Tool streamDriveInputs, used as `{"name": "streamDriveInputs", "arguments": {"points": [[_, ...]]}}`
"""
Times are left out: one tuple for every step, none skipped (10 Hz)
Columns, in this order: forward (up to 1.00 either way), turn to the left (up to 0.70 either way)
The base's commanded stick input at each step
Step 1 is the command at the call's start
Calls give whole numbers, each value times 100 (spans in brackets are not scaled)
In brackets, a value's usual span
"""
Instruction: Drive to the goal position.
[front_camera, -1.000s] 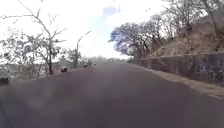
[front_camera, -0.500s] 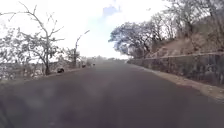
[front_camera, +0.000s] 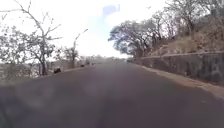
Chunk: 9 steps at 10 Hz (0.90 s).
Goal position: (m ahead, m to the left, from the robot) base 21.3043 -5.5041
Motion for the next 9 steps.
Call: {"name": "streamDriveInputs", "arguments": {"points": [[70, 0], [70, 0], [70, 0], [70, 0], [70, 0], [70, 0], [70, 0], [70, 0], [70, 0]]}}
